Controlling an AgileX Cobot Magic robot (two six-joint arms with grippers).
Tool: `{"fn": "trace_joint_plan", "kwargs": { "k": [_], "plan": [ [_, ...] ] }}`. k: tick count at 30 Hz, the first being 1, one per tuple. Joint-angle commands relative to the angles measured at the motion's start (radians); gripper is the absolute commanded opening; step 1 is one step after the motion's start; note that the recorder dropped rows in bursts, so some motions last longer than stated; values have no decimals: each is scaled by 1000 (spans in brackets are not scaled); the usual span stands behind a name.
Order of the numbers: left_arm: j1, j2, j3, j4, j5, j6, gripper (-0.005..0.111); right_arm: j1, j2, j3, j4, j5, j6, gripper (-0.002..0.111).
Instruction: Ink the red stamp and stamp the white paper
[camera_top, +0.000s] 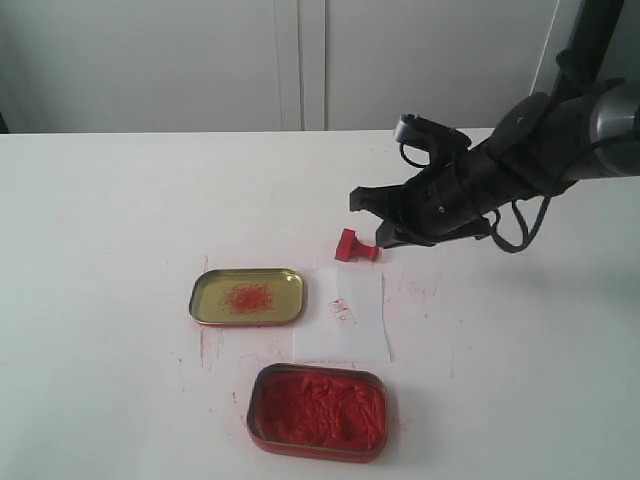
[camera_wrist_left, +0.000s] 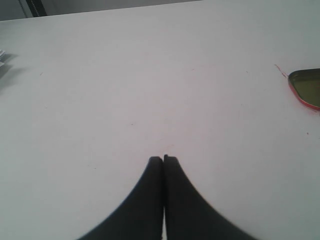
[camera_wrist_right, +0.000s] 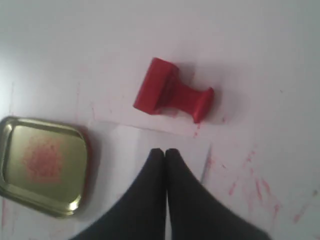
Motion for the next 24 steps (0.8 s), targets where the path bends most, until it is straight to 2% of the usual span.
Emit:
{"fn": "trace_joint_plan", "kwargs": {
  "k": [1, 4, 8, 17, 24],
  "plan": [
    [-5, 0, 2, -6, -4, -4, 0, -25, -51, 7, -285, 122, 226, 0],
    [-5, 0, 2, -6, -4, -4, 0, -44, -85, 7, -401, 209, 311, 0],
    [-5, 0, 2, -6, -4, -4, 0, -112, -146, 27, -465, 333, 314, 0],
    [-5, 0, 2, -6, -4, -4, 0, -213, -300, 138, -582, 347, 314, 0],
    [-5, 0, 2, -6, -4, -4, 0, -254, -451, 241, -648, 342, 314, 0]
  ]
}}
